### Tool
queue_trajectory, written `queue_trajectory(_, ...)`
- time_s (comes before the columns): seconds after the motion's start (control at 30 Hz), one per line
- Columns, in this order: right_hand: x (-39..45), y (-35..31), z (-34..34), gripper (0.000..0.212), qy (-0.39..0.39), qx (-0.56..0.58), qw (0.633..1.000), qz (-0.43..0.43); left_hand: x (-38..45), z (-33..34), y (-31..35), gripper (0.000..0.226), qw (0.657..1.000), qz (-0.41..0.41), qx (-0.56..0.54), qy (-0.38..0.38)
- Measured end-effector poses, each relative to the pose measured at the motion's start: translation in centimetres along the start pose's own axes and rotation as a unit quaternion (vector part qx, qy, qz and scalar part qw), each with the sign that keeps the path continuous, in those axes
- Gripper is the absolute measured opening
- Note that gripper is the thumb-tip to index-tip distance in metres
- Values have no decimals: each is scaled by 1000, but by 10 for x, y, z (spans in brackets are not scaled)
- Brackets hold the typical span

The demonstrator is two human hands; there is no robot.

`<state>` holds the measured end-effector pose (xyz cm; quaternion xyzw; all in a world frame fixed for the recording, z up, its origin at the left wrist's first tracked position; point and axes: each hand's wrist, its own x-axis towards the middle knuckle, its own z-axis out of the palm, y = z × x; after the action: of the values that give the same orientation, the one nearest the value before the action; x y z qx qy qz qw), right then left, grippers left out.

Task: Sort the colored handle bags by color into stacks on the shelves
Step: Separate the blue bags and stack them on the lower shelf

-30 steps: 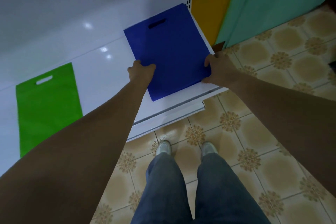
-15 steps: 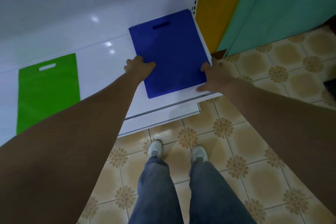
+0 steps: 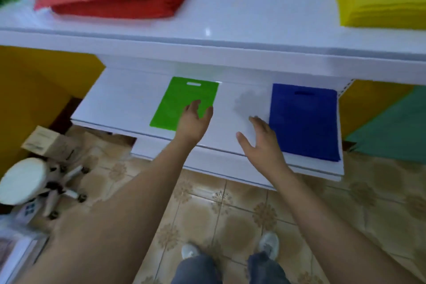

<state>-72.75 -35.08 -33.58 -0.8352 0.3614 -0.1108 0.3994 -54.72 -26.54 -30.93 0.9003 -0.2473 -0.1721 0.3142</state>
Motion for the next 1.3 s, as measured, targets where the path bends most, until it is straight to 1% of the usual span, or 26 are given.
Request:
queue_trajectory(0.1,-12,-64,31,64,-8,16,998,-56,-14,-71,-47,53,999,-13,-28,45)
queue_trajectory(0.2,-26,-131,72,63,-7,23,995,-97,-32,-147,-97,48,992,-27,-62,109)
queue_trajectory(0.3,-39,-202,115,62,-8,54,988,-143,-43,-223,-138,43,976,-49,-117,180)
queue_trajectory(0.37,-44,-247,141,66,-6,51,984,-173,-50,-269,-157,38,961,-58,-143,231)
queue_trajectory(0.47,-43,-305,167,67,0,52,974,-219,-50,-328,-174,34,946,-28,-144,289)
queue_trajectory(0.53,-35,-337,174,67,11,50,970,-238,-45,-362,-177,34,940,-7,-141,311)
queue_trajectory(0.57,-32,-348,175,67,22,49,968,-245,-41,-374,-176,33,938,2,-140,316)
queue_trajectory(0.73,15,-407,172,56,77,77,963,-245,8,-446,-167,34,934,53,-127,329)
queue_trajectory(0.87,63,-456,176,53,84,105,956,-261,68,-495,-162,34,929,95,-119,338)
queue_trajectory(0.97,104,-493,182,47,121,112,948,-274,120,-522,-162,33,928,117,-109,337)
queue_trajectory(1.03,134,-520,183,45,150,102,947,-264,153,-539,-163,32,931,120,-106,327)
queue_trajectory(1.07,148,-533,183,46,157,98,951,-249,170,-548,-164,33,936,124,-100,315)
queue_trajectory(1.13,176,-554,182,54,145,80,964,-208,206,-567,-166,34,942,138,-78,296)
queue_trajectory(1.23,211,-571,188,72,93,-10,982,-165,263,-593,-168,37,947,170,-41,271)
queue_trajectory(1.3,225,-576,194,84,51,-79,987,-131,299,-604,-168,41,952,193,4,236)
